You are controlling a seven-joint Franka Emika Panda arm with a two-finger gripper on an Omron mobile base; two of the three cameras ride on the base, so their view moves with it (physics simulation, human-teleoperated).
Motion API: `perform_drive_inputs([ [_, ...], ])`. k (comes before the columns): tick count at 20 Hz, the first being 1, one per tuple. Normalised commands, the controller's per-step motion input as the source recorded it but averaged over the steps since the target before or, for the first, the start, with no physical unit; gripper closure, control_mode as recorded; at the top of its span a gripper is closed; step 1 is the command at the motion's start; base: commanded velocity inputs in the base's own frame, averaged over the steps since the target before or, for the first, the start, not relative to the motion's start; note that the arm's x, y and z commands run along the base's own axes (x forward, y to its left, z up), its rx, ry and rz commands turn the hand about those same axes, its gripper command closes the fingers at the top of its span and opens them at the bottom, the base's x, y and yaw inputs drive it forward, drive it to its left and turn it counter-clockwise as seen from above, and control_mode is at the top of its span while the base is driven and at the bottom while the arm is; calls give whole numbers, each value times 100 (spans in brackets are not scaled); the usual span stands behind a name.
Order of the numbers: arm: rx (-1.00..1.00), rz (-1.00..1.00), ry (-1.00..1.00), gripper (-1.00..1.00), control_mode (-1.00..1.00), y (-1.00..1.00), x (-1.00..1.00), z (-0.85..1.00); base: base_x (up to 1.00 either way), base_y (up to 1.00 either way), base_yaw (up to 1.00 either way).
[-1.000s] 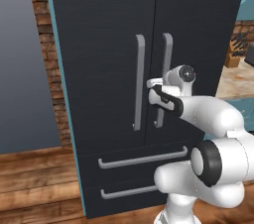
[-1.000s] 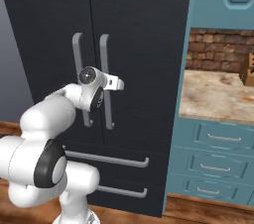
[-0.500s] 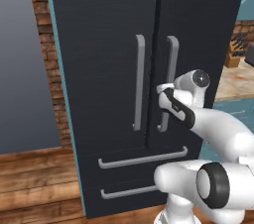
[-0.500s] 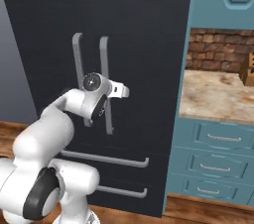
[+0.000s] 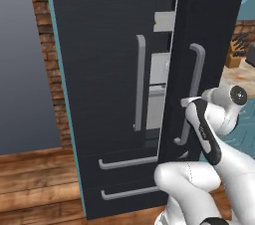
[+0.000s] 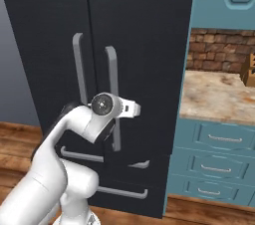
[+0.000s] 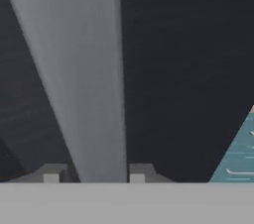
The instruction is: Gather the cucumber and corn from the fridge and place them on a tray on the dining counter. Then gather the chicken drumstick and steak from the fridge and place them on the other tray.
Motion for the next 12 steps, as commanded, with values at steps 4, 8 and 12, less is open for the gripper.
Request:
perform_drive_inputs([
  [4,0,0,0,100,-100,-49,-74,-7,0,0,0],
  [8,0,0,13,-100,-100,0,-31,-24,0,0,0],
  [12,0,0,7,-100,-100,17,-88,9,0,0,0],
])
